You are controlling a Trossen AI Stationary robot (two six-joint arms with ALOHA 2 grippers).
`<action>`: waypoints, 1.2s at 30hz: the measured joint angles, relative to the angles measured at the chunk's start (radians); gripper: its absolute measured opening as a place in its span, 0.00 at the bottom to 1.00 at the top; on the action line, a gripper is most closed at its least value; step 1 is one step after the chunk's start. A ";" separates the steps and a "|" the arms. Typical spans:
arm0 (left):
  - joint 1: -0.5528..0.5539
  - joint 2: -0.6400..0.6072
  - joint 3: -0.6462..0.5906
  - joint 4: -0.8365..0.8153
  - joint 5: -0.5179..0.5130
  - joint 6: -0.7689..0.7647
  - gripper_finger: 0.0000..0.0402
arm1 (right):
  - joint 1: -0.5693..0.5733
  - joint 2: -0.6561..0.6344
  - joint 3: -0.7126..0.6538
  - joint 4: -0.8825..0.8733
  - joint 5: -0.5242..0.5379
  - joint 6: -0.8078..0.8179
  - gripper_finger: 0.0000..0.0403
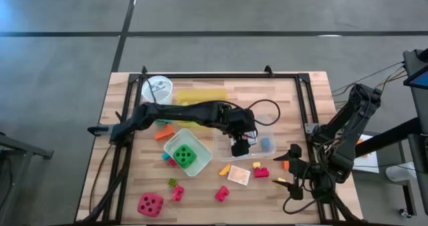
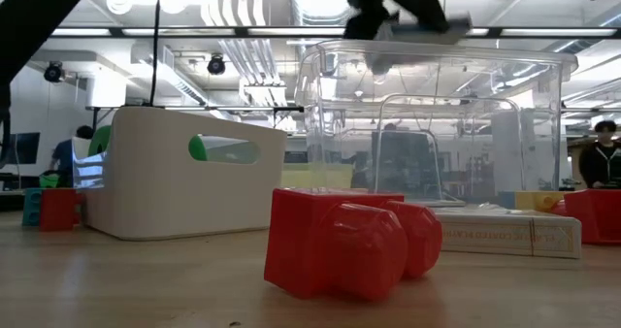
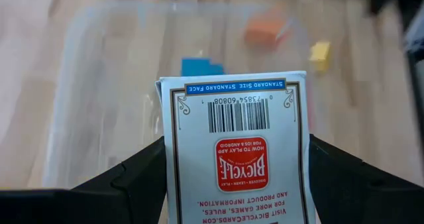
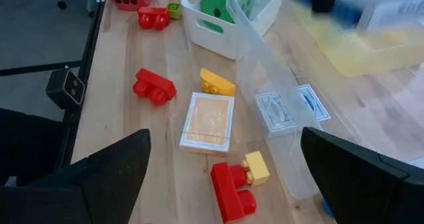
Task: Pick & Place Toys
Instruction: Put the white game card pack into the transparent bin
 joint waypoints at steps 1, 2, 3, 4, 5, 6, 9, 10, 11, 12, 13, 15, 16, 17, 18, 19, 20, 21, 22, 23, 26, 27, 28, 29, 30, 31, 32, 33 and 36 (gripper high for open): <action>0.001 0.015 -0.001 -0.001 0.000 0.003 0.70 | 0.000 0.000 0.000 0.000 0.002 0.000 0.94; 0.001 0.031 -0.002 -0.002 0.002 0.006 0.70 | 0.000 0.000 0.000 -0.001 0.002 0.000 0.94; 0.002 0.044 -0.002 -0.003 0.011 0.006 0.70 | 0.000 0.000 0.000 0.000 0.004 0.000 0.94; 0.002 0.060 -0.002 -0.003 0.022 0.010 0.70 | 0.000 0.000 0.000 -0.001 0.004 0.000 0.94; 0.002 0.071 -0.002 -0.002 0.030 0.013 0.70 | 0.000 0.000 0.000 -0.001 0.004 0.000 0.94; 0.002 0.081 -0.003 -0.003 0.035 0.013 0.70 | 0.000 0.000 0.000 0.000 0.005 0.000 0.94; 0.004 0.115 -0.003 -0.007 0.061 0.025 0.70 | 0.000 0.000 0.000 0.001 0.004 0.000 0.94; 0.005 0.127 -0.003 -0.006 0.077 0.034 0.70 | 0.000 0.000 0.000 -0.001 0.005 0.000 0.94; 0.006 0.138 -0.003 -0.006 0.096 0.039 0.70 | 0.000 0.000 0.000 0.001 0.005 0.000 0.94; 0.006 0.148 -0.003 -0.007 0.111 0.039 0.70 | 0.000 0.000 0.000 0.000 0.005 0.000 0.94; 0.006 0.156 -0.003 -0.007 0.123 0.039 0.70 | 0.000 0.000 0.000 -0.001 0.005 0.000 0.94; 0.005 0.171 -0.003 -0.007 0.136 0.045 0.70 | 0.000 0.000 0.000 -0.001 0.004 0.000 0.94; 0.005 0.176 -0.003 -0.010 0.140 0.052 0.70 | 0.000 0.000 0.000 -0.001 0.005 0.000 0.94; 0.005 0.183 -0.003 -0.013 0.142 0.056 0.70 | 0.000 0.000 0.000 -0.002 0.005 0.000 0.94; 0.005 0.186 -0.003 -0.015 0.145 0.058 0.70 | 0.000 0.000 0.000 -0.001 0.004 0.000 0.94; 0.006 0.190 -0.008 -0.008 0.154 0.057 0.70 | 0.000 0.000 0.000 -0.002 0.004 0.000 0.94; 0.005 0.190 -0.017 0.000 0.156 0.056 0.70 | 0.000 0.000 0.000 -0.002 0.004 0.000 0.94; 0.005 0.188 -0.026 0.008 0.154 0.056 0.70 | 0.000 0.000 0.000 -0.001 0.004 0.000 0.94; 0.005 0.187 -0.037 0.016 0.156 0.054 0.70 | 0.000 0.000 -0.001 -0.002 0.004 0.000 0.94; 0.005 0.186 -0.047 0.023 0.161 0.052 0.70 | 0.000 0.000 -0.002 -0.002 0.004 0.000 0.94; 0.004 0.184 -0.070 0.033 0.168 0.050 0.70 | 0.000 0.000 -0.003 -0.002 0.004 0.000 0.94; 0.004 0.184 -0.076 0.037 0.168 0.050 0.70 | 0.000 0.000 -0.004 -0.002 0.004 0.000 0.94; 0.004 0.184 -0.078 0.038 0.168 0.050 0.70 | 0.000 0.000 -0.005 -0.002 0.004 -0.001 0.94; 0.004 0.184 -0.078 0.037 0.168 0.050 0.70 | 0.000 0.000 -0.005 -0.002 0.004 -0.001 0.94; 0.004 0.184 -0.078 0.036 0.167 0.050 0.70 | 0.000 0.000 -0.006 -0.002 0.004 -0.002 0.94; 0.004 0.184 -0.075 0.034 0.163 0.051 0.70 | 0.000 0.000 -0.006 -0.002 0.004 -0.001 0.94; 0.003 0.182 -0.075 0.034 0.161 0.052 0.70 | 0.000 0.000 -0.006 -0.002 0.004 -0.001 0.94; 0.003 0.178 -0.077 0.035 0.158 0.052 0.70 | 0.000 0.000 -0.006 -0.002 0.004 -0.001 0.94; 0.006 0.172 -0.078 0.032 0.146 0.029 0.70 | 0.000 0.000 -0.006 -0.002 0.004 -0.001 0.94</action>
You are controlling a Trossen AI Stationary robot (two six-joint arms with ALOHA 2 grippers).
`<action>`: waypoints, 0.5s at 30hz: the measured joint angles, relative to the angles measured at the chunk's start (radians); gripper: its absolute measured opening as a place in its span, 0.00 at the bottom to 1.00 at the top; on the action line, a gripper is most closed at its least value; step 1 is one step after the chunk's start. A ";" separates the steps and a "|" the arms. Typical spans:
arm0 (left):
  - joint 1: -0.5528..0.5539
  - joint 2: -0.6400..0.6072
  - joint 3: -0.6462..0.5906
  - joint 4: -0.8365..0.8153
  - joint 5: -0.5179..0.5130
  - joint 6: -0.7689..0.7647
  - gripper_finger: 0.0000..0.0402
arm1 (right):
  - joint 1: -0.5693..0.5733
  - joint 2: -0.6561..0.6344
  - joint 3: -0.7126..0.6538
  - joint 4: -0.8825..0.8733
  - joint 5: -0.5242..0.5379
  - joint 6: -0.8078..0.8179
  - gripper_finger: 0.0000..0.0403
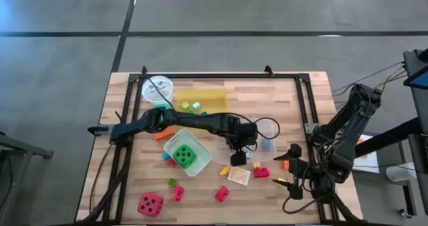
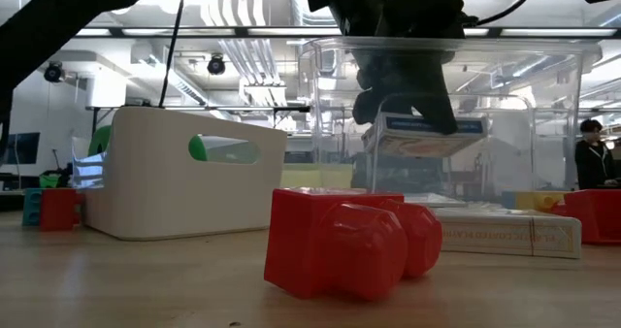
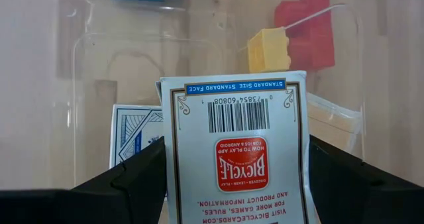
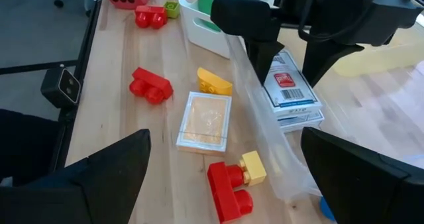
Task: Pick & Place Toys
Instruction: Put the white game card pack into the transparent bin
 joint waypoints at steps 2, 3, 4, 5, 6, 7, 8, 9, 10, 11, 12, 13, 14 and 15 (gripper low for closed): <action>0.003 -0.003 -0.001 -0.005 -0.004 -0.015 0.70 | 0.000 0.000 0.000 0.000 0.000 0.000 0.94; 0.004 -0.003 -0.002 -0.005 -0.005 -0.023 0.70 | 0.000 0.000 0.000 0.000 0.000 0.000 0.94; 0.005 -0.003 -0.002 -0.005 -0.007 -0.033 0.70 | 0.000 0.000 0.000 0.000 0.000 0.000 0.94; 0.005 -0.004 -0.003 -0.005 -0.008 -0.042 0.70 | 0.000 0.000 0.000 0.000 0.000 0.000 0.94; 0.006 -0.004 -0.003 -0.006 -0.007 -0.051 0.70 | 0.000 0.000 0.000 0.000 0.000 0.000 0.94; 0.007 -0.004 -0.003 -0.007 -0.004 -0.060 0.70 | 0.000 0.000 0.000 0.000 0.000 0.000 0.94; 0.008 -0.004 -0.003 -0.009 -0.002 -0.069 0.70 | 0.000 0.000 0.000 0.000 0.000 0.000 0.94; 0.009 -0.004 -0.003 -0.012 0.000 -0.079 0.70 | 0.000 0.000 0.000 0.000 0.000 0.000 0.94; 0.010 -0.006 -0.002 -0.016 0.000 -0.089 0.70 | 0.000 0.000 0.000 0.001 0.000 0.000 0.94; 0.010 -0.007 -0.002 -0.021 0.000 -0.096 0.70 | 0.000 0.000 0.000 0.001 0.000 0.000 0.94; 0.010 -0.010 -0.003 -0.025 0.001 -0.097 0.70 | 0.000 0.000 0.000 0.001 0.000 0.000 0.94; 0.010 -0.012 -0.003 -0.030 0.002 -0.097 0.70 | 0.000 0.000 0.000 0.001 0.000 0.000 0.94; 0.010 -0.014 -0.003 -0.038 0.005 -0.095 0.70 | 0.000 0.000 0.000 0.001 -0.001 0.000 0.94; 0.010 -0.017 -0.003 -0.047 0.010 -0.080 0.70 | 0.000 0.000 0.000 0.001 -0.001 0.000 0.94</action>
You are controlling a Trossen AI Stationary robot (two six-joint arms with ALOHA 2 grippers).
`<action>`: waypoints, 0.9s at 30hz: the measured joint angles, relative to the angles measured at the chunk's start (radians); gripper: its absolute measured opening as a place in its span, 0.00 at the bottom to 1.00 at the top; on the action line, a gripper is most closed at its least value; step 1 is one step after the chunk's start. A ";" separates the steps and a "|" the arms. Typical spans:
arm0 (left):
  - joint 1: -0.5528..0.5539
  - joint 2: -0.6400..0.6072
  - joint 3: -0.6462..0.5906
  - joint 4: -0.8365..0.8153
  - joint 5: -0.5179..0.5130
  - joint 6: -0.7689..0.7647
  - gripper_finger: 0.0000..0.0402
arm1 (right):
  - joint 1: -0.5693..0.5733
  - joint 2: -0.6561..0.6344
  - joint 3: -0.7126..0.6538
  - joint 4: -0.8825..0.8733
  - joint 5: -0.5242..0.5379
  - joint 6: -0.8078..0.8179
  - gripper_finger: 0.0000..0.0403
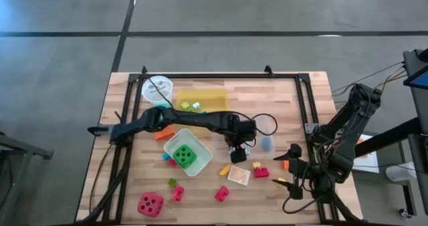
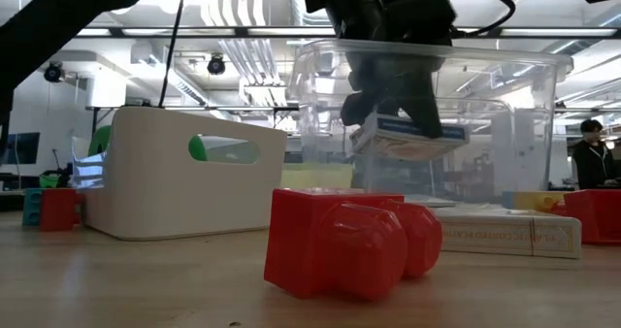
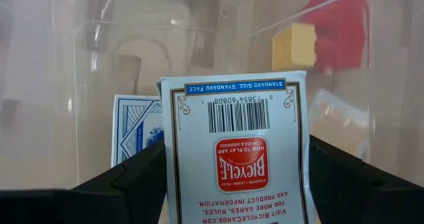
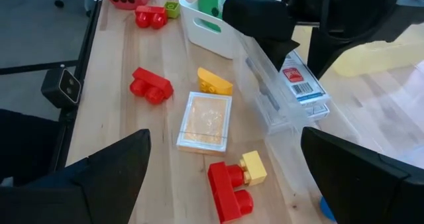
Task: Pick & Place Toys
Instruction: Put the white game card pack into the transparent bin
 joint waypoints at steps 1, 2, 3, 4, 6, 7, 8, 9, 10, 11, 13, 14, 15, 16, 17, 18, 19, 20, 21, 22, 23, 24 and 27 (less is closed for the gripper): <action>0.000 -0.005 -0.001 -0.013 0.003 0.026 0.70 | 0.000 0.000 0.000 -0.001 0.000 0.000 0.94; 0.000 -0.009 -0.003 -0.024 0.003 0.053 0.70 | 0.000 0.000 0.000 0.000 0.000 0.000 0.94; 0.000 -0.010 -0.003 -0.032 0.002 0.081 0.70 | 0.000 0.000 0.000 0.000 -0.001 0.000 0.94; 0.000 -0.014 -0.002 -0.039 0.004 0.105 0.70 | 0.000 0.000 0.000 0.000 -0.001 0.000 0.94; 0.000 -0.023 0.000 -0.064 0.006 0.137 0.70 | 0.000 0.000 0.000 0.000 -0.002 0.000 0.94; 0.000 -0.027 0.001 -0.067 0.007 0.143 0.70 | 0.000 0.000 0.000 0.000 -0.002 0.000 0.94; 0.000 -0.035 0.002 -0.064 0.010 0.143 0.70 | 0.000 0.000 0.000 0.000 -0.002 0.000 0.94; 0.000 -0.043 0.002 -0.067 0.012 0.143 0.70 | 0.000 0.000 -0.001 0.000 -0.002 0.000 0.94; 0.000 -0.047 0.003 -0.071 0.014 0.143 0.70 | 0.000 0.000 -0.001 0.000 -0.002 0.000 0.94; -0.001 -0.053 0.004 -0.071 0.017 0.143 0.70 | 0.000 0.000 -0.001 0.001 -0.002 0.000 0.94; -0.001 -0.061 0.004 -0.073 0.022 0.153 0.70 | 0.000 0.000 -0.001 0.002 -0.002 0.000 0.94; -0.001 -0.063 0.004 -0.075 0.025 0.167 0.70 | 0.000 0.000 -0.001 0.003 -0.002 0.000 0.94; -0.001 -0.068 0.004 -0.077 0.027 0.188 0.70 | 0.000 0.000 -0.001 0.003 -0.003 0.000 0.94; -0.002 -0.075 0.004 -0.083 0.028 0.217 0.70 | 0.000 0.000 -0.001 0.003 -0.004 0.000 0.94; -0.003 -0.078 0.004 -0.090 0.028 0.254 0.70 | 0.000 0.000 -0.001 0.003 -0.005 0.000 0.94; -0.004 -0.083 0.004 -0.093 0.028 0.301 0.70 | 0.000 0.000 -0.001 0.004 -0.005 0.000 0.94; -0.005 -0.084 0.006 -0.097 0.029 0.352 0.70 | 0.000 0.000 -0.001 0.003 -0.006 0.000 0.94; -0.005 -0.084 0.006 -0.104 0.027 0.399 0.70 | 0.000 0.000 -0.001 0.004 -0.006 0.000 0.94; -0.005 -0.084 0.006 -0.111 0.022 0.442 0.70 | 0.000 0.000 -0.001 0.005 -0.006 0.000 0.94; -0.005 -0.084 0.006 -0.118 0.016 0.490 0.70 | 0.000 0.000 -0.001 0.005 -0.006 0.000 0.94; -0.005 -0.084 0.006 -0.125 0.013 0.550 0.70 | 0.000 0.000 -0.002 0.005 -0.006 0.000 0.94; -0.005 -0.084 0.003 -0.128 0.011 0.613 0.70 | 0.000 0.000 -0.002 0.005 -0.006 -0.002 0.94; -0.006 -0.084 -0.003 -0.128 -0.024 0.762 0.70 | 0.000 0.000 -0.002 0.005 -0.006 -0.011 0.94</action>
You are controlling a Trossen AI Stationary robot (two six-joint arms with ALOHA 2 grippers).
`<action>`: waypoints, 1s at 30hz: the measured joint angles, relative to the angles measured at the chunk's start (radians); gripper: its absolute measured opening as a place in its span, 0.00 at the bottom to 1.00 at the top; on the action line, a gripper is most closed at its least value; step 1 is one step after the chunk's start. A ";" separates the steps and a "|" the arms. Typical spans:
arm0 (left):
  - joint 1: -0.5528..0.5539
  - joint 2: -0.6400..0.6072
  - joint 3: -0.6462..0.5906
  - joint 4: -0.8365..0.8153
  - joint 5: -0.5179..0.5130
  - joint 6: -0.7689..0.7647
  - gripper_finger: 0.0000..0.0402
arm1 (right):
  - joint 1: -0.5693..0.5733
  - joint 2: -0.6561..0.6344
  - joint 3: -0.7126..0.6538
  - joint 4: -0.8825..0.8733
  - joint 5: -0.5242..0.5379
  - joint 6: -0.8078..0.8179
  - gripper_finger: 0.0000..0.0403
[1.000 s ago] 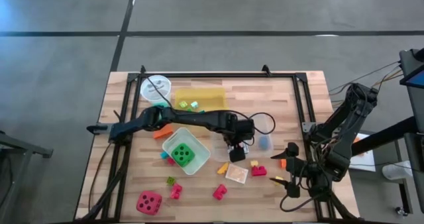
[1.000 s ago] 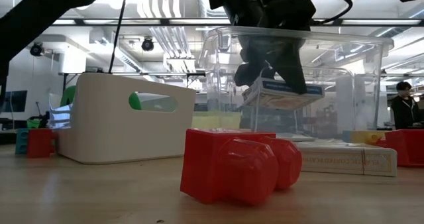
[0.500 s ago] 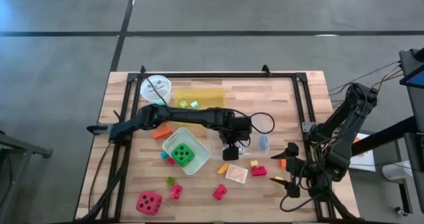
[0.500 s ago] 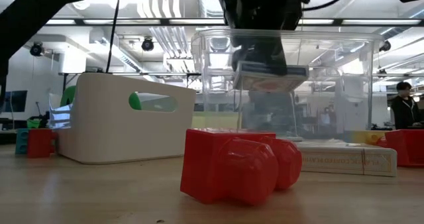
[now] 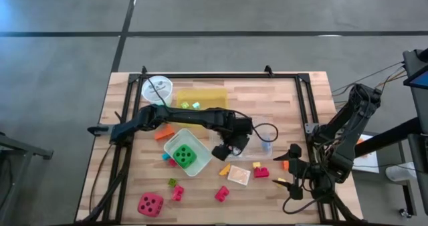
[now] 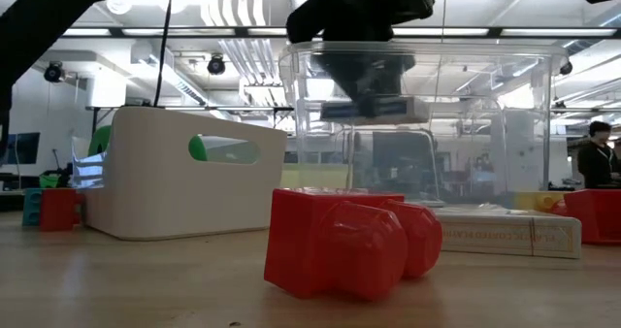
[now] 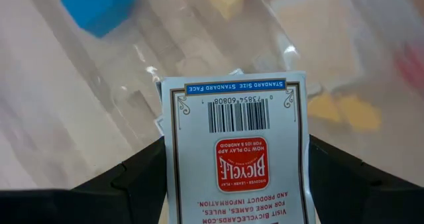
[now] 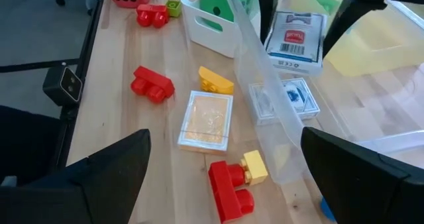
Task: Pick & Place Toys
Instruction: Put the white game card pack into the transparent bin
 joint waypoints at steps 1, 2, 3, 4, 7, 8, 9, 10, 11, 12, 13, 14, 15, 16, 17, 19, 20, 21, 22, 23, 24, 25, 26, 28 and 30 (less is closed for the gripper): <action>-0.001 0.000 -0.001 -0.001 -0.010 0.033 0.70 | 0.000 0.000 0.000 0.000 0.000 -0.004 0.94; -0.002 0.000 -0.001 0.002 -0.012 0.064 0.70 | 0.000 0.000 -0.001 0.000 0.000 -0.008 0.94; -0.002 0.000 -0.001 0.007 -0.012 0.090 0.70 | 0.000 0.000 -0.001 0.000 0.000 -0.011 0.94; -0.004 0.000 -0.001 0.013 -0.012 0.118 0.70 | 0.000 0.000 -0.002 -0.001 0.000 -0.011 0.94; -0.017 0.000 -0.002 0.014 -0.014 0.257 0.70 | 0.000 0.000 -0.003 -0.002 0.000 -0.015 0.94; -0.023 0.000 -0.002 0.015 -0.019 0.309 0.70 | 0.000 0.000 -0.003 -0.002 0.000 -0.016 0.94; -0.029 0.000 -0.002 0.014 -0.019 0.366 0.70 | 0.000 0.000 -0.003 -0.002 0.000 -0.016 0.94; -0.034 0.000 -0.002 0.015 -0.020 0.428 0.70 | 0.000 0.000 -0.003 -0.002 0.000 -0.018 0.94; -0.040 0.000 -0.002 0.015 -0.020 0.486 0.70 | 0.000 0.000 -0.003 -0.002 0.000 -0.018 0.94; -0.044 0.000 -0.002 0.015 -0.020 0.538 0.70 | 0.000 0.000 -0.003 -0.002 0.000 -0.019 0.94; -0.048 0.000 -0.002 0.013 -0.021 0.582 0.70 | 0.000 0.000 -0.003 -0.002 0.000 -0.019 0.94; -0.049 0.000 -0.002 0.013 -0.020 0.616 0.70 | 0.000 0.000 -0.003 -0.002 0.000 -0.019 0.94; -0.050 0.000 -0.002 0.013 -0.020 0.639 0.70 | 0.000 0.000 -0.003 -0.002 0.000 -0.019 0.94; -0.050 0.000 -0.003 0.013 -0.020 0.653 0.70 | 0.000 0.000 -0.003 -0.002 0.000 -0.019 0.94; -0.050 0.000 -0.003 0.012 -0.020 0.661 0.70 | 0.000 0.000 -0.003 -0.002 0.000 -0.019 0.94; -0.050 0.000 -0.003 0.010 -0.021 0.665 0.70 | 0.000 0.000 -0.003 -0.003 0.000 -0.019 0.94; -0.050 0.000 -0.003 0.008 -0.023 0.667 0.70 | 0.000 0.000 -0.003 -0.003 0.000 -0.019 0.94; -0.049 0.000 -0.003 0.003 -0.025 0.667 0.70 | 0.000 0.000 -0.003 -0.003 0.000 -0.019 0.94; -0.049 0.000 -0.004 -0.001 -0.028 0.667 0.70 | 0.000 0.000 -0.003 -0.004 0.000 -0.019 0.94; -0.048 0.000 -0.004 -0.006 -0.031 0.665 0.70 | 0.000 0.000 -0.003 -0.004 0.000 -0.022 0.94; -0.048 0.000 -0.005 -0.006 -0.036 0.656 0.70 | 0.000 0.000 -0.003 -0.004 0.000 -0.023 0.94; -0.047 0.000 -0.005 -0.005 -0.038 0.649 0.70 | 0.000 0.000 -0.003 -0.004 0.000 -0.025 0.94; -0.046 0.000 -0.003 -0.003 -0.039 0.641 0.70 | 0.000 0.000 -0.003 -0.004 0.001 -0.026 0.94; -0.043 0.000 0.009 -0.002 -0.041 0.616 0.70 | 0.000 0.000 -0.003 -0.004 0.001 -0.026 0.94; -0.040 0.000 0.025 0.002 -0.047 0.605 0.70 | 0.000 0.000 -0.003 -0.005 0.001 -0.026 0.94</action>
